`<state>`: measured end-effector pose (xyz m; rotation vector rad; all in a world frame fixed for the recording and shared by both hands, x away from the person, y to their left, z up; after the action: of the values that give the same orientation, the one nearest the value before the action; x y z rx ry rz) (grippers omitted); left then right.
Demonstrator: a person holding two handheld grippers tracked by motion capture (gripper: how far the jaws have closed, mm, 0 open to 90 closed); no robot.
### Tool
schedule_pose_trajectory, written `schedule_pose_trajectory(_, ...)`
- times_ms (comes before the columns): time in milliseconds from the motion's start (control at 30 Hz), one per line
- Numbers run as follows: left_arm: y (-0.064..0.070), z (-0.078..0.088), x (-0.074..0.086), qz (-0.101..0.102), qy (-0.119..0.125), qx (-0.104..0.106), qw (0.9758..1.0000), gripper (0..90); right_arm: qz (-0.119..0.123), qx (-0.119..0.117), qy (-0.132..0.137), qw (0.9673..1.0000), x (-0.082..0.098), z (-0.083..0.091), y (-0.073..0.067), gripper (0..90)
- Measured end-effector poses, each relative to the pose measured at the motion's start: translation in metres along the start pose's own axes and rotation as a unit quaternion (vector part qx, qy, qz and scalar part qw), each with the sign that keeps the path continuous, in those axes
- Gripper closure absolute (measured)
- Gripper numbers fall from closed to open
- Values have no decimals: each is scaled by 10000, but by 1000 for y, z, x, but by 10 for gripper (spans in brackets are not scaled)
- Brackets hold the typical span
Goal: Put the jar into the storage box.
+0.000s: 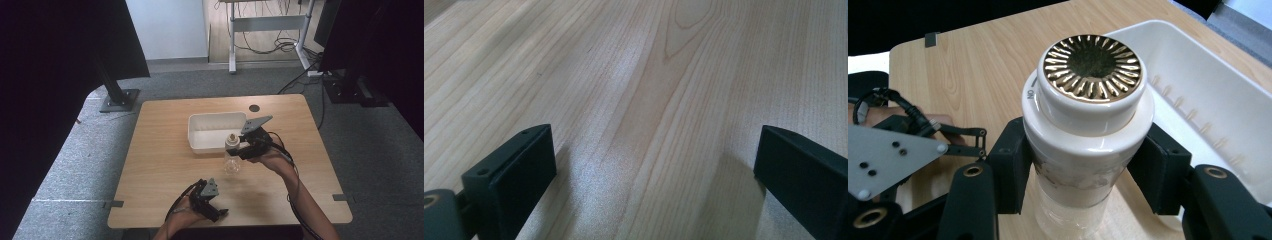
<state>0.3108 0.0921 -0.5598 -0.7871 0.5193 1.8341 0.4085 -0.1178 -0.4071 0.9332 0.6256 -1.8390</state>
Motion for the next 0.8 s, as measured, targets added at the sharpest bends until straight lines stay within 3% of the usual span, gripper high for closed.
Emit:
schedule_pose_trajectory(433,0,0,0,-7,5,3,10000,30,70,-17,50,10000,-18,-7,14,449)
schedule_pose_trajectory(800,0,0,0,3,11,7,10000,30,268,-12,95,9996,-40,-11,25,449)
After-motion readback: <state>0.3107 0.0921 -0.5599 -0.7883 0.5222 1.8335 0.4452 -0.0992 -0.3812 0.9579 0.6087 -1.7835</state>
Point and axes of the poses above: each handheld gripper's, and its own axes: z roughly backward along the jaws, x roughly out of its underside, y roughly to its right, the point moved 1 cm from there along -z, roughly forward along the jaws, and after that the axes turned 1 degree about y, right-handed, at the moved point
